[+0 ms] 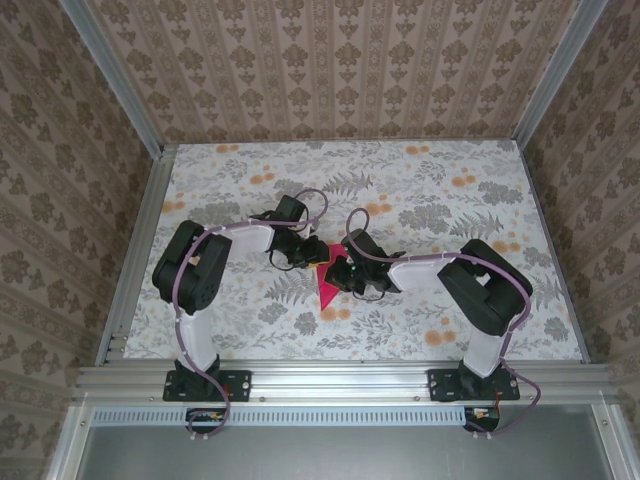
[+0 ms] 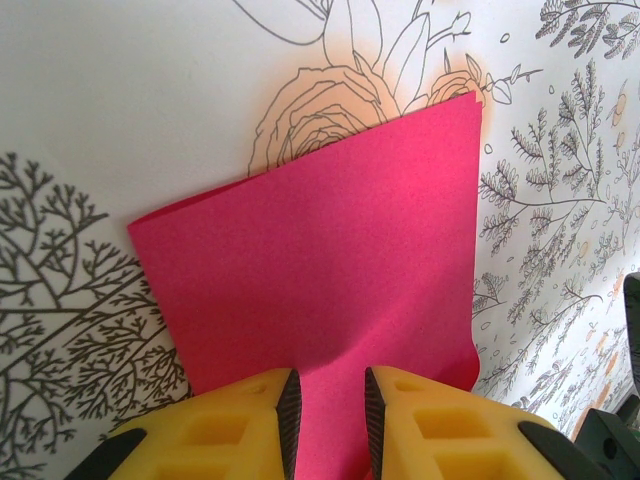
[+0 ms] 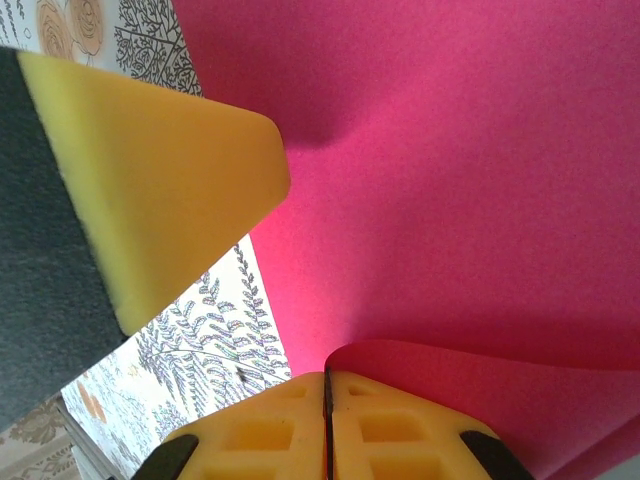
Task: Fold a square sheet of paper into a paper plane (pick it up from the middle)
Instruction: Third fold the triangle at the center of the table.
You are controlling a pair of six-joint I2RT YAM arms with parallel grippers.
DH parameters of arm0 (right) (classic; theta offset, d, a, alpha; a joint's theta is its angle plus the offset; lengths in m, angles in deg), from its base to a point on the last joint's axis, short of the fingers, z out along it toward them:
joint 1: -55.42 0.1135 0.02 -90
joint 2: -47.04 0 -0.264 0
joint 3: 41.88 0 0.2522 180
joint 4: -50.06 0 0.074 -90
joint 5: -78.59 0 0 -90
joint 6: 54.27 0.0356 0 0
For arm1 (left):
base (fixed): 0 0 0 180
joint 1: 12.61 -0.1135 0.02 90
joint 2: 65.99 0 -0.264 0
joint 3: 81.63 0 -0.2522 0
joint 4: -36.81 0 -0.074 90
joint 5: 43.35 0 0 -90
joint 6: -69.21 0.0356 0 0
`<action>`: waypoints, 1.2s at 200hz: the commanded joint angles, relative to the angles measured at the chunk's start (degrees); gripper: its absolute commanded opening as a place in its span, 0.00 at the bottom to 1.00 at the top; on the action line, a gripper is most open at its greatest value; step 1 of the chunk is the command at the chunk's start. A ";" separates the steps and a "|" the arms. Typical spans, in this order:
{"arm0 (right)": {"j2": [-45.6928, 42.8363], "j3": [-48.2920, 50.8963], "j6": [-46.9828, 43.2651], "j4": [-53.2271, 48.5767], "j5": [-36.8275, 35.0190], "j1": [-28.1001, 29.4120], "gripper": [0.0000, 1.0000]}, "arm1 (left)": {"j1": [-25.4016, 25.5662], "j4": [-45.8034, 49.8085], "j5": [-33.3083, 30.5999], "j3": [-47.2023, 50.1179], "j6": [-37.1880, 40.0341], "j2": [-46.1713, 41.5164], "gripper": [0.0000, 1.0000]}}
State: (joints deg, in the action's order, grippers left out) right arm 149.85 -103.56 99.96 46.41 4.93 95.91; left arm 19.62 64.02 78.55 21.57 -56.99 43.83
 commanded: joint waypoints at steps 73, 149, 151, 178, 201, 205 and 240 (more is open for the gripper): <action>1.55 -1.29 -0.70 -1.01 -0.44 -0.44 0.10 | 0.21 2.17 -1.32 -0.11 1.53 1.62 0.27; 2.66 -1.38 -0.43 -0.27 -0.12 -0.41 0.11 | 0.29 2.19 -1.27 -0.07 1.49 1.27 0.27; 2.73 -1.36 -0.47 -0.33 -0.16 -0.41 0.11 | 0.29 2.19 -1.17 -0.08 1.49 1.27 0.27; 2.99 -1.30 -0.47 -0.87 -0.17 -0.41 0.12 | 0.20 2.19 -1.01 -0.23 1.06 0.61 0.28; 3.02 -1.14 -0.77 -1.90 -0.34 -0.42 0.15 | -0.64 2.10 -1.10 -0.57 -0.42 -1.91 0.29; 3.06 -1.12 -0.69 -2.08 -0.41 -0.41 0.16 | -0.94 2.10 -1.34 -0.50 -0.75 -2.60 0.29; 2.93 -1.03 -1.08 -3.13 -0.61 -0.41 0.28 | -4.38 1.76 -3.22 2.22 -2.85 -8.24 0.33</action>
State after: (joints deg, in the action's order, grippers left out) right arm 151.27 -104.43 99.93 46.56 5.36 95.80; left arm 18.00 64.79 77.39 21.94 -57.74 41.16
